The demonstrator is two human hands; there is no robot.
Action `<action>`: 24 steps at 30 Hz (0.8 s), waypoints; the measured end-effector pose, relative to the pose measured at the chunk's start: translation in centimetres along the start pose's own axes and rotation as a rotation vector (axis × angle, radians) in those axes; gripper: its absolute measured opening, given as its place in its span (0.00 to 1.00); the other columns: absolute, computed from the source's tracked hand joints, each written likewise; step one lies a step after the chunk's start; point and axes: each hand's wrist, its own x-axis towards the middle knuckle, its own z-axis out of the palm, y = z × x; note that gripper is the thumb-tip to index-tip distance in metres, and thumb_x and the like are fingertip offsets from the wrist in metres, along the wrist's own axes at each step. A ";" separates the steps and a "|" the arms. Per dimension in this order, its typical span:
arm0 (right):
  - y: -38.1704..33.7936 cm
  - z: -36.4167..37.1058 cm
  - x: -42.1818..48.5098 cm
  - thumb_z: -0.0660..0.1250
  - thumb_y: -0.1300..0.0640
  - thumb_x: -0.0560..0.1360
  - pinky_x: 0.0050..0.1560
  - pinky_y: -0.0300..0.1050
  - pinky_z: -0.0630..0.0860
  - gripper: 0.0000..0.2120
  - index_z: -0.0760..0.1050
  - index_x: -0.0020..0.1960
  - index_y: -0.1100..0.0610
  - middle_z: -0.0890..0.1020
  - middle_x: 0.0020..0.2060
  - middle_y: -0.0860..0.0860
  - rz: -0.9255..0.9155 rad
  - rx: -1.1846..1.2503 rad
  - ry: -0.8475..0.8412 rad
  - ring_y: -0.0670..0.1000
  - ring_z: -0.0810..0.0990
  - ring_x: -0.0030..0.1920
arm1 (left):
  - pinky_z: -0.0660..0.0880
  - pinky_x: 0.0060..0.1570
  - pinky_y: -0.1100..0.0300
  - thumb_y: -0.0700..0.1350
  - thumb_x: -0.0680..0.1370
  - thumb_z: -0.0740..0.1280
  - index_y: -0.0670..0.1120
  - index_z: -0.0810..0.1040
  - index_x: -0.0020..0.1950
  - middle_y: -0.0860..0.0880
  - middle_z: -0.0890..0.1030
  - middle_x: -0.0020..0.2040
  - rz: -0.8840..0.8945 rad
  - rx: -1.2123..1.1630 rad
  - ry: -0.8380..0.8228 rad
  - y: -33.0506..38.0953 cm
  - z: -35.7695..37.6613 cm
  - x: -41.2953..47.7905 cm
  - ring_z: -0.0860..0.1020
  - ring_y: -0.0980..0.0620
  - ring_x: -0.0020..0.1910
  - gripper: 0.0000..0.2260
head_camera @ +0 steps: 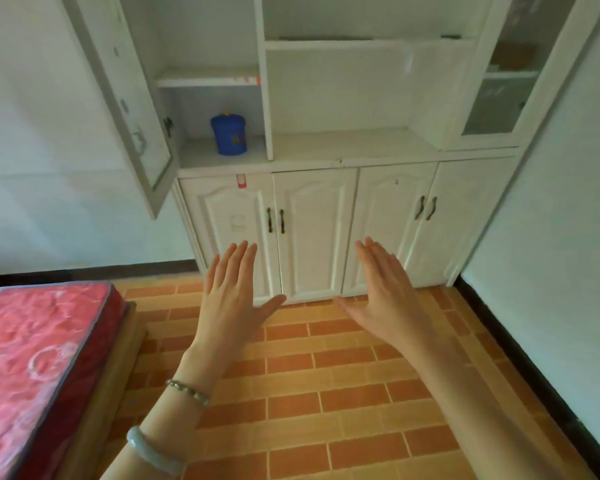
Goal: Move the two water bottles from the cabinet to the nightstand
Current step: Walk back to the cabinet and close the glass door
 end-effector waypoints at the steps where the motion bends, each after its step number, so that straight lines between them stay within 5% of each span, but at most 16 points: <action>1: -0.2 0.6 1.6 0.65 0.40 0.70 0.72 0.52 0.49 0.43 0.47 0.74 0.57 0.53 0.74 0.56 -0.025 0.006 0.003 0.53 0.51 0.73 | 0.49 0.70 0.48 0.62 0.70 0.65 0.42 0.61 0.72 0.42 0.64 0.72 -0.017 0.015 0.010 -0.9 0.2 0.9 0.60 0.43 0.72 0.38; 24: -1.8 9.6 32.8 0.64 0.42 0.72 0.71 0.47 0.44 0.41 0.46 0.74 0.56 0.51 0.75 0.55 -0.337 0.141 0.056 0.51 0.47 0.73 | 0.53 0.71 0.43 0.63 0.69 0.65 0.41 0.60 0.72 0.41 0.64 0.72 -0.223 0.174 0.151 -18.3 7.3 22.4 0.59 0.42 0.72 0.40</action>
